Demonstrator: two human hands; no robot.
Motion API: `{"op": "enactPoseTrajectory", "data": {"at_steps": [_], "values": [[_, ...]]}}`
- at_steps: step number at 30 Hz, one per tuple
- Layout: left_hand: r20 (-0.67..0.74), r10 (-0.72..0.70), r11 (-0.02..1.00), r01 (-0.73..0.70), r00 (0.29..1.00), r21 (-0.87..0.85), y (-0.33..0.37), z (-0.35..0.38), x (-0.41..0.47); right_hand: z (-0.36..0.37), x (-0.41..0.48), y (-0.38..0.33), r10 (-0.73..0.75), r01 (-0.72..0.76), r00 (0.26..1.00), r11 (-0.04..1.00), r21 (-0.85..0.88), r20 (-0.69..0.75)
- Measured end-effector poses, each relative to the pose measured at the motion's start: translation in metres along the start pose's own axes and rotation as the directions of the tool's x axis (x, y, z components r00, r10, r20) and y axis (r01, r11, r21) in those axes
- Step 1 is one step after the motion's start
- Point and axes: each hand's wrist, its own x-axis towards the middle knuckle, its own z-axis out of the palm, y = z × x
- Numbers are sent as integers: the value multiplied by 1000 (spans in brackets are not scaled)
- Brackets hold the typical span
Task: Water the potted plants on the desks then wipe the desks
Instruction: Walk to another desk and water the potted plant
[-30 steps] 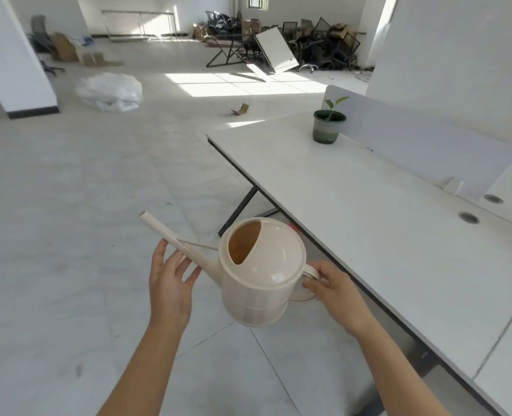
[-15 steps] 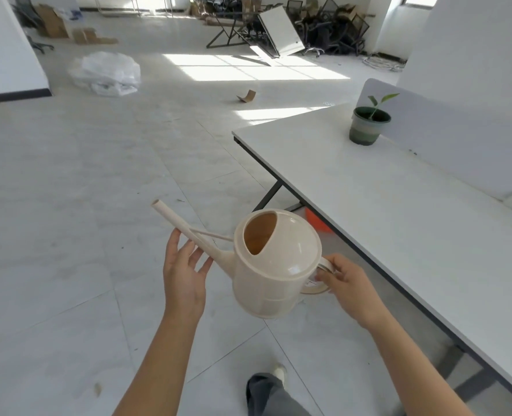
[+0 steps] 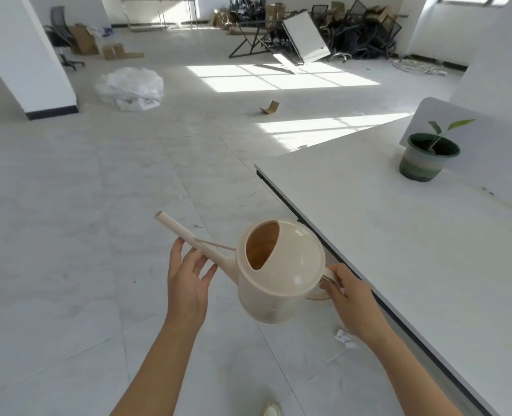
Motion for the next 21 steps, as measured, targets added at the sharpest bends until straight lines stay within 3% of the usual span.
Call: {"op": "enactPoseTrajectory", "data": {"at_steps": [8, 12, 21], "values": [[72, -47, 998, 49, 996, -25, 10, 34, 103, 12, 91, -20, 44, -45, 996, 999, -5, -80], [174, -111, 994, 110, 978, 14, 12, 53, 161, 25, 129, -23, 139, -140, 979, 990, 5, -147], [457, -237, 971, 190, 857, 147, 27, 120, 272, 45, 184, -57, 303, -299, 862, 951, 76, -406]]}}
